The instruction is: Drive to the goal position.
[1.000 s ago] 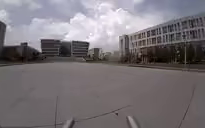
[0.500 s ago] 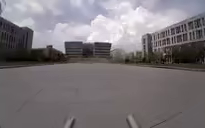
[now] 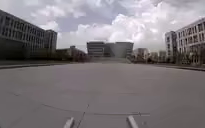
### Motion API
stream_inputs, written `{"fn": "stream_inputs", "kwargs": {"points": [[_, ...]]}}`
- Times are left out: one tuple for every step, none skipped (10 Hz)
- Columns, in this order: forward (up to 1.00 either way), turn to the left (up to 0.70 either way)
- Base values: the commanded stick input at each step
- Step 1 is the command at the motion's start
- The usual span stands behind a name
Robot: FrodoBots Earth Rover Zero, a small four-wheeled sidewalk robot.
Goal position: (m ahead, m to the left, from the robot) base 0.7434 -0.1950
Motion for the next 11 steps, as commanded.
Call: {"fn": "stream_inputs", "kwargs": {"points": [[0.70,0.35],[0.70,0.35],[0.70,0.35],[0.70,0.35],[0.70,0.35],[0.70,0.35],[0.70,0.35],[0.70,0.35],[0.70,0.35],[0.70,0.35],[0.70,0.35]]}}
